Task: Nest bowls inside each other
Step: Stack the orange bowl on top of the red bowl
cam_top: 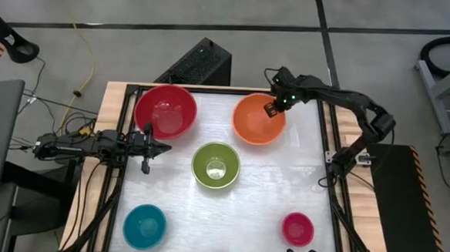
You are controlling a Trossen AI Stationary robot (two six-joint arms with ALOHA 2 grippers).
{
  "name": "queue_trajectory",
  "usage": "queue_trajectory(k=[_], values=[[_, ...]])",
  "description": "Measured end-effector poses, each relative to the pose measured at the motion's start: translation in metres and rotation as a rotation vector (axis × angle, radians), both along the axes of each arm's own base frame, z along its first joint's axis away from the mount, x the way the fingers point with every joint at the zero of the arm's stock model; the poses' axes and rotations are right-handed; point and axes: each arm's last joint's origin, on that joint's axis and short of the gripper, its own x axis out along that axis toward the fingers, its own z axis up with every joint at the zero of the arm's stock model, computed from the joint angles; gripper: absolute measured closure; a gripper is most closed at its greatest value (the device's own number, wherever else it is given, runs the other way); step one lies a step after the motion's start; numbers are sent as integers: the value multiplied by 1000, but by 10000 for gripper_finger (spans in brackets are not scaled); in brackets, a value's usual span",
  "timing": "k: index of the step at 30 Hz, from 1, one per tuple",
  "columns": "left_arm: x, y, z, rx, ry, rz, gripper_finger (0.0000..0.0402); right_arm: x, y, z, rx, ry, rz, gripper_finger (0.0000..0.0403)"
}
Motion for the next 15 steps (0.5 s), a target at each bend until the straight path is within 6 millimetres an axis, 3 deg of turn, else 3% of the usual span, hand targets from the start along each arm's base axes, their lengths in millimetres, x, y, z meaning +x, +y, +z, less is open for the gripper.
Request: queue_trajectory(k=[8,15], values=[[0,0,0,0,0,0,401,7,8,37,-81,-107,24,387],[0,0,0,0,0,0,401,39,0,71,-177,-240,73,387]])
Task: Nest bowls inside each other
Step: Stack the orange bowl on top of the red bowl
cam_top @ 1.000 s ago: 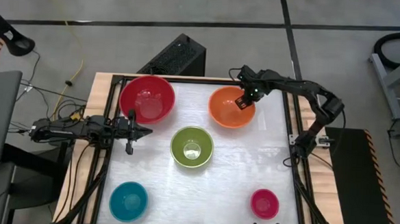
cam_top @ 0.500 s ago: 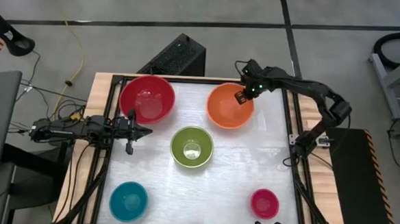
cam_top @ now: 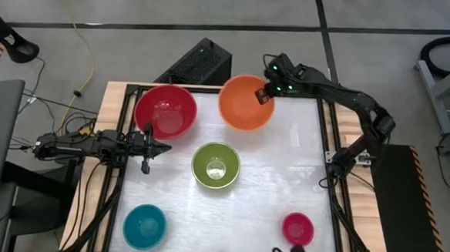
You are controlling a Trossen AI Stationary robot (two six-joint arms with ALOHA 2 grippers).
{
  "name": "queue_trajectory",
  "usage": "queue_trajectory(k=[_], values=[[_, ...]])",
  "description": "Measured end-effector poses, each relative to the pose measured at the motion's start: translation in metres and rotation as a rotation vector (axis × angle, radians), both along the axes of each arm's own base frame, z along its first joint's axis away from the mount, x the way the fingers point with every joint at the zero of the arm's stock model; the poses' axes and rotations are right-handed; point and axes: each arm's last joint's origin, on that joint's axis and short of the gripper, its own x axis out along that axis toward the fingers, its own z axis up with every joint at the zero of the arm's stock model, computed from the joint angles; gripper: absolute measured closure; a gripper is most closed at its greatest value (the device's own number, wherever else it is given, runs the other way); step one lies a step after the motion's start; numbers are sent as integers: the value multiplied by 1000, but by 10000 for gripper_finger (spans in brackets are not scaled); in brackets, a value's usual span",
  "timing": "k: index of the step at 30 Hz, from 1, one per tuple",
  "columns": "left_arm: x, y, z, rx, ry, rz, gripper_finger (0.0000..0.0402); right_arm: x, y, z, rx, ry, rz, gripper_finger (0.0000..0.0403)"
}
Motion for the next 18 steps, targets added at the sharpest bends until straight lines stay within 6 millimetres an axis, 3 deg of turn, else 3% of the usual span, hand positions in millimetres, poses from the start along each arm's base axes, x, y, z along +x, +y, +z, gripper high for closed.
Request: queue_trajectory(k=[5,18], values=[[0,0,0,0,0,0,401,41,-7,9,-47,-68,84,387],[0,0,0,0,1,0,401,175,-24,24,-228,-342,292,387]])
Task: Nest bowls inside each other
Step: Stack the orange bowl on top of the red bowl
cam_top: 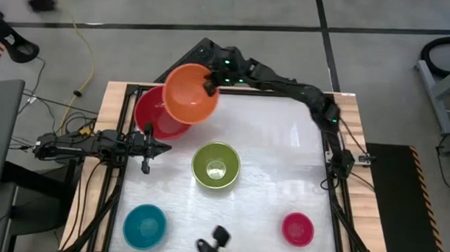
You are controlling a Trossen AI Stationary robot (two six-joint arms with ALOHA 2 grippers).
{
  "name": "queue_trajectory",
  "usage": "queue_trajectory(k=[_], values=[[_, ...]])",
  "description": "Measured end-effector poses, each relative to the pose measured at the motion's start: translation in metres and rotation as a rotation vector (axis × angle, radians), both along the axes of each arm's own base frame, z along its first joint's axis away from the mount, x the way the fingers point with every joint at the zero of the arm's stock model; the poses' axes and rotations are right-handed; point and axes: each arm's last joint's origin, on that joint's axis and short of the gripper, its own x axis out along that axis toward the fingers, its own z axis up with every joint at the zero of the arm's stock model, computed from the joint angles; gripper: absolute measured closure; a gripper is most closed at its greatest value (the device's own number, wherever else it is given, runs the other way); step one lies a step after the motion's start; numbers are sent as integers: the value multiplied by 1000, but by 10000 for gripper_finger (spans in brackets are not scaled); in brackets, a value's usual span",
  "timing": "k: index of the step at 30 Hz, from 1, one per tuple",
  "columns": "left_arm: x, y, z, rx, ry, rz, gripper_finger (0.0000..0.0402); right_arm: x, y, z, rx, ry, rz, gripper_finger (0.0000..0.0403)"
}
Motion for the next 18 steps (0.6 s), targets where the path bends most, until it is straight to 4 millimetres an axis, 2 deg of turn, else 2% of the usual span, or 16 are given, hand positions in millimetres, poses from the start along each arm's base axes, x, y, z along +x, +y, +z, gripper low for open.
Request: queue_trajectory(k=[3,8,12,15,18], values=[[0,0,0,0,0,1,401,24,-4,-4,-7,-33,23,387],[0,0,0,0,0,0,401,55,-15,-25,35,-117,42,387],[0,0,0,0,-1,0,401,65,-22,-47,105,-178,48,387],[0,0,0,0,-1,0,401,67,-28,-65,173,-158,79,387],[0,0,0,0,1,-1,401,66,-31,-70,214,-156,94,387]])
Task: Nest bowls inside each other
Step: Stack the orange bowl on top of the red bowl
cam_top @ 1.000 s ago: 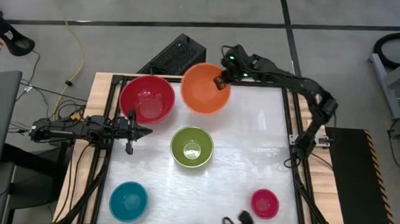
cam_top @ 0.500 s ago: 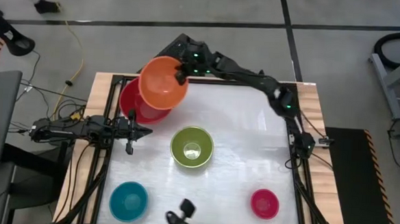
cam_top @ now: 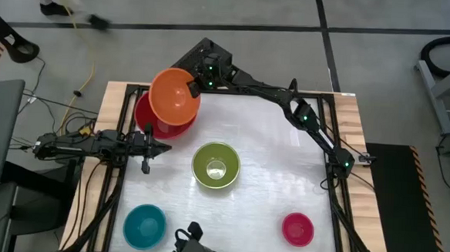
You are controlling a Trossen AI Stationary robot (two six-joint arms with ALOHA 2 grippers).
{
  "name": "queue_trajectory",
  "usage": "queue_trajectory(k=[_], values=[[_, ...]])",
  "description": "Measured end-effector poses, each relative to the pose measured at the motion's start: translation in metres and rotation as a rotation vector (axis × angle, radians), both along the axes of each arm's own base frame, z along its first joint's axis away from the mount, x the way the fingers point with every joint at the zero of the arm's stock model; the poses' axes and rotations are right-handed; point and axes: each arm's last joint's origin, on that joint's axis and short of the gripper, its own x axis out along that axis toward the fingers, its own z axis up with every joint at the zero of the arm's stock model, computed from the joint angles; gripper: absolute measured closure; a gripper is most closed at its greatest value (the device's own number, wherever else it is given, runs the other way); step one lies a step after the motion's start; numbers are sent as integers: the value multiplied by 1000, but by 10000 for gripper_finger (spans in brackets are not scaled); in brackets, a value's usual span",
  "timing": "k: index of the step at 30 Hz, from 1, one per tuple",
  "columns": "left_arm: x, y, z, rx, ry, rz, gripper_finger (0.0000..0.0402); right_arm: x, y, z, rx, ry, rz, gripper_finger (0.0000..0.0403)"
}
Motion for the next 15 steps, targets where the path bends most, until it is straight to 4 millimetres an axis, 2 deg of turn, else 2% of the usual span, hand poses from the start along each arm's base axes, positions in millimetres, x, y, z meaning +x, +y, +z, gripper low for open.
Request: queue_trajectory(k=[15], values=[[0,0,0,0,-1,1,401,12,18,-6,-14,-4,41,387]])
